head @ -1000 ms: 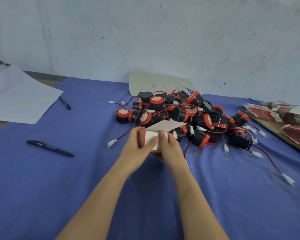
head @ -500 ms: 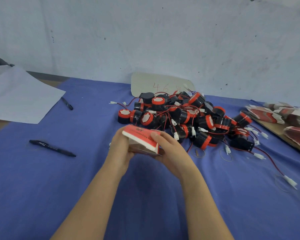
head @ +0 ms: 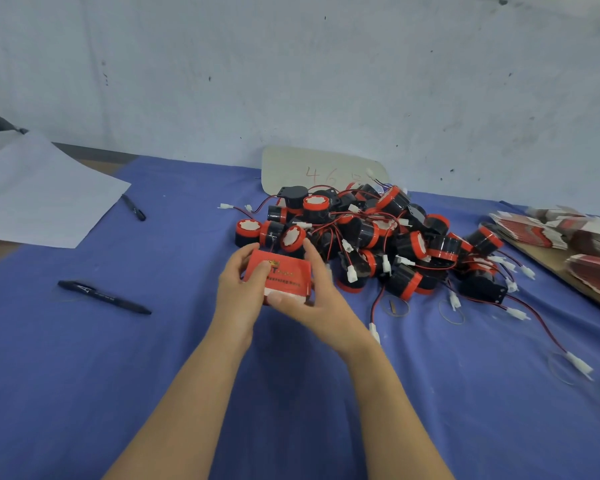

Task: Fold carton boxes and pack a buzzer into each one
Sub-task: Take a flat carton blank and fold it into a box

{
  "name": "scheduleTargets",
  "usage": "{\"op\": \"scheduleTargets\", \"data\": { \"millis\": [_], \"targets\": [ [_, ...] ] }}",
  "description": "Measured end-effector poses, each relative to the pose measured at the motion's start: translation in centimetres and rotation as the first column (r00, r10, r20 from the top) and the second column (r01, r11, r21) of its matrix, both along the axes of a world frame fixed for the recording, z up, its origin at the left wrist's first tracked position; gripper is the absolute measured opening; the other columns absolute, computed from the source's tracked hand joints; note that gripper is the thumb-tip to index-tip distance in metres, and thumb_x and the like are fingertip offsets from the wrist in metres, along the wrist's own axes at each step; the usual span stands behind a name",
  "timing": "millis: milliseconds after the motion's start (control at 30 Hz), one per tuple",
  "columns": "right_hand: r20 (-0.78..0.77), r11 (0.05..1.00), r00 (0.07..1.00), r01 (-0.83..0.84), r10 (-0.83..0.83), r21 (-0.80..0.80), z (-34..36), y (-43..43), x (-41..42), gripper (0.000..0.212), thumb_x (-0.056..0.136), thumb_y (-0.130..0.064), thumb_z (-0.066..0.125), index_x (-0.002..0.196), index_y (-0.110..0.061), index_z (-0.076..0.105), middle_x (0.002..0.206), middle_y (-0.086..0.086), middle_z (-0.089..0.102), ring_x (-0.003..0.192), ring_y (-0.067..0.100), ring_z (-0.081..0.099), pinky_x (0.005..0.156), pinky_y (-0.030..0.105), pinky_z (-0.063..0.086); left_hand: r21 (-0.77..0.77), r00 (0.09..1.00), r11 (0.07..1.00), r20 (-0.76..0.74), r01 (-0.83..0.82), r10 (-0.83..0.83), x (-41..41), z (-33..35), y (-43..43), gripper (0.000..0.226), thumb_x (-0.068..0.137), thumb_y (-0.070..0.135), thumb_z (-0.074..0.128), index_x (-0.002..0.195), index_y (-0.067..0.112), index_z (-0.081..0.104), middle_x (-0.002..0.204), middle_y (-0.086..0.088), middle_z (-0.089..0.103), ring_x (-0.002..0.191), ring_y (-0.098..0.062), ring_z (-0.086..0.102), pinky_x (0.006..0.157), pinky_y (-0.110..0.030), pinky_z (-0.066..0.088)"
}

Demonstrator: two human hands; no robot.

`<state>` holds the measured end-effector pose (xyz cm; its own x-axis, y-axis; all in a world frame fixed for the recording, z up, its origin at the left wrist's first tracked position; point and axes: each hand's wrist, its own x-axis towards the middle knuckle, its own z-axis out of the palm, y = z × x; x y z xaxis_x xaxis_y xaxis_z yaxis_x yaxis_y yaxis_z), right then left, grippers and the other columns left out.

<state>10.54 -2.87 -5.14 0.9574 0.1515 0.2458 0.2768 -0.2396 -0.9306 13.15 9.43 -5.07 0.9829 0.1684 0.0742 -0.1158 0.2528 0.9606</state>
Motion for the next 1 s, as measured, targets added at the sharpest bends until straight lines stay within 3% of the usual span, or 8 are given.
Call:
{"op": "scheduleTargets", "data": {
  "millis": [133,200,333,533,700,767,833,1000],
  "targets": [
    [0.150,0.969,0.976,0.180,-0.155,-0.170,-0.3,0.1,0.4,0.044,0.087,-0.025,0.069,0.128,-0.028,0.054,0.129,-0.006,0.053,0.115,0.004,0.051,0.094,0.016,0.044,-0.146,0.991,0.989,-0.127,0.034,-0.053,-0.2,0.5,0.0,0.018,0.096,0.031,0.050,0.105,0.025,0.065,0.110,-0.006,0.066,0.098,-0.023,0.064,0.086,-0.043,0.053],
    [0.042,0.965,0.964,0.262,-0.262,0.005,-0.2,-0.3,0.4,0.017,0.093,-0.034,0.059,0.106,-0.026,0.067,0.107,-0.008,0.067,0.099,0.006,0.061,0.078,0.012,0.048,-0.194,0.979,0.975,-0.149,0.112,-0.142,-0.2,0.7,-0.1,0.038,0.097,0.047,0.039,0.101,0.023,0.069,0.109,-0.006,0.069,0.101,-0.022,0.064,0.090,-0.042,0.049],
    [-0.310,0.797,0.861,0.497,-0.404,0.343,0.6,-0.6,0.8,0.048,0.095,-0.053,0.044,0.117,-0.015,0.062,0.106,0.000,0.070,0.099,0.014,0.065,0.075,0.022,0.053,0.285,0.998,0.957,0.021,0.049,-0.057,-0.7,0.4,-0.7,0.018,0.091,0.046,0.055,0.095,0.031,0.064,0.094,0.020,0.063,0.086,0.004,0.059,0.064,-0.010,0.043],
    [-0.537,0.447,0.839,0.515,-0.087,0.732,0.9,-1.2,0.8,0.025,0.097,-0.032,0.051,0.110,-0.012,0.058,0.103,0.007,0.071,0.096,0.025,0.065,0.081,0.039,0.053,0.371,0.983,0.928,0.179,-0.027,-0.043,-1.0,0.0,-0.8,0.022,0.092,0.011,0.053,0.095,0.030,0.064,0.096,0.019,0.063,0.090,-0.003,0.060,0.059,-0.006,0.045],
    [-0.541,0.581,0.837,0.483,-0.086,0.655,0.4,-1.4,0.7,0.020,0.094,-0.012,0.058,0.113,-0.015,0.058,0.093,0.005,0.069,0.074,0.018,0.064,0.061,0.030,0.053,0.292,0.966,0.956,0.256,-0.035,-0.043,-1.3,0.3,-0.8,0.021,0.091,0.007,0.055,0.094,0.026,0.064,0.095,0.012,0.066,0.086,-0.004,0.062,0.057,-0.009,0.046],
    [-0.353,0.785,0.833,0.534,-0.426,0.315,-0.1,-1.3,0.9,0.013,0.094,-0.018,0.058,0.103,-0.021,0.067,0.097,-0.002,0.069,0.082,0.012,0.061,0.070,0.029,0.052,0.336,0.960,0.939,0.279,-0.071,-0.027,-1.4,0.4,-0.8,0.022,0.091,0.007,0.056,0.090,0.028,0.063,0.092,0.015,0.065,0.085,0.002,0.060,0.059,-0.008,0.045],
    [-0.058,0.851,0.849,0.523,-0.525,-0.052,-0.2,-1.1,0.8,0.035,0.095,-0.032,0.055,0.062,-0.030,0.066,0.062,-0.016,0.059,0.062,0.002,0.050,0.060,0.019,0.040,0.341,0.954,0.934,0.299,-0.106,-0.001,-1.5,0.3,-0.7,0.021,0.090,0.008,0.057,0.089,0.028,0.063,0.090,0.015,0.065,0.082,0.003,0.060,0.059,-0.009,0.045],
    [-0.283,0.950,0.912,0.313,-0.297,0.012,0.4,-0.7,0.5,0.052,0.090,-0.057,0.049,0.074,-0.009,0.059,0.066,0.011,0.047,0.064,0.016,0.044,0.061,0.025,0.038,0.318,0.940,0.935,0.338,-0.159,0.045,-1.4,0.5,-0.5,0.013,0.090,0.011,0.060,0.093,0.023,0.064,0.090,0.013,0.067,0.081,-0.002,0.062,0.058,-0.009,0.046]
  ]
}}
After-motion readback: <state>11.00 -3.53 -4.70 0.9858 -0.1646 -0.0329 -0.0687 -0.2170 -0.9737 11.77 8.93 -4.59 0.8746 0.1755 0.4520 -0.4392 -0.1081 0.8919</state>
